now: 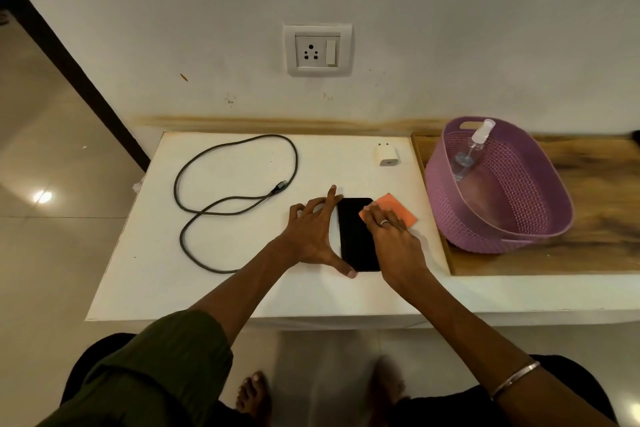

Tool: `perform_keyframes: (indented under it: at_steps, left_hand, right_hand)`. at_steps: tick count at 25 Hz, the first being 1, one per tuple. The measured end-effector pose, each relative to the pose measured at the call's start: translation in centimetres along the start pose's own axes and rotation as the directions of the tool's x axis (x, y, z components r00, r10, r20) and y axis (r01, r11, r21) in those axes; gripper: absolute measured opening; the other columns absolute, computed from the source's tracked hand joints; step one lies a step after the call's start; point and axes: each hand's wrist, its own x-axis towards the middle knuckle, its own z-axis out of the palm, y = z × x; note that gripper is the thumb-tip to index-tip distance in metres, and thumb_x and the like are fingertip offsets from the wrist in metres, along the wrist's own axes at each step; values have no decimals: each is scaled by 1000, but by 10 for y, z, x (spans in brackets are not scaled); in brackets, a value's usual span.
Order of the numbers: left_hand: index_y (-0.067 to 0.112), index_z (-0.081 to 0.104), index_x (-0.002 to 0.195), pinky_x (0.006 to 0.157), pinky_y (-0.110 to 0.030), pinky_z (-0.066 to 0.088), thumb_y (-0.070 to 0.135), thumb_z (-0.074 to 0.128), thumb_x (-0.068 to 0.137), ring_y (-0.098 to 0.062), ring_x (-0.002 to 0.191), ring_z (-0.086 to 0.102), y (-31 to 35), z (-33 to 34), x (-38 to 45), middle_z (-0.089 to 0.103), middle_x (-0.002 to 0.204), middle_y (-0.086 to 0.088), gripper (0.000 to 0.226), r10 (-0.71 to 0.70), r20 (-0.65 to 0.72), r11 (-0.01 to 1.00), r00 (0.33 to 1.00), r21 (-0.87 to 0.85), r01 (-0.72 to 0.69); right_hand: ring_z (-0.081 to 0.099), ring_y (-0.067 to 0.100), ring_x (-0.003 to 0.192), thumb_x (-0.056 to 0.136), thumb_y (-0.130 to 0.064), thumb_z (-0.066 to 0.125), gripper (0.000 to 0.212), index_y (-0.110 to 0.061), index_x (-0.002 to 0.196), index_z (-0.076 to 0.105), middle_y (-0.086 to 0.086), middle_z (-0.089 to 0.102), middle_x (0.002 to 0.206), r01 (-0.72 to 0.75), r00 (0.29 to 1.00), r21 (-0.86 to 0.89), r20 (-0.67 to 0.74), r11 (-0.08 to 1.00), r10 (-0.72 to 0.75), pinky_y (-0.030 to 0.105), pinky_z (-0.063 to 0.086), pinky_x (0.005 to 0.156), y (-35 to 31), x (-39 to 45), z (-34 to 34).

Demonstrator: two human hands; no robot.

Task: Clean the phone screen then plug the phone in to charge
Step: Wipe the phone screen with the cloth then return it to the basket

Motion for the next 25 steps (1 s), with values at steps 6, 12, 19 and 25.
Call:
perform_keyframes:
  at_steps: [6,12,19,25]
  left_hand:
    - [32,-15,154,118,-51,6,93,69,29,-21,151,11,0,2,0,20,163,1,162,-3,-9,1000,1000,-11,3]
    - [31,-16,154,117,-50,10,89,70,32,-19,150,11,-2,3,4,22,162,2,160,3,13,999,1000,36,-3]
    - [34,-14,153,119,-48,6,91,72,33,-23,152,11,3,-2,0,20,162,-4,157,-1,7,1000,1000,28,0]
    - [30,-12,155,121,-49,3,88,74,36,-22,152,8,5,-2,-1,17,163,-4,157,-16,25,999,1000,46,15]
  right_hand:
    - [18,27,148,87,-36,66,92,-15,154,6,5,16,162,-85,996,110,-16,990,88,39,32,113,-23,-2,2]
    - [12,25,150,95,-27,55,77,-18,154,5,4,9,163,240,971,79,-25,968,-239,39,30,115,-33,-28,12]
    - [11,23,150,91,-18,61,83,-21,154,7,1,9,163,164,986,31,-46,986,-162,37,23,117,3,-19,9]
    - [15,25,149,90,-21,65,87,-20,154,6,1,9,163,9,999,78,-32,997,-7,37,30,114,1,-16,9]
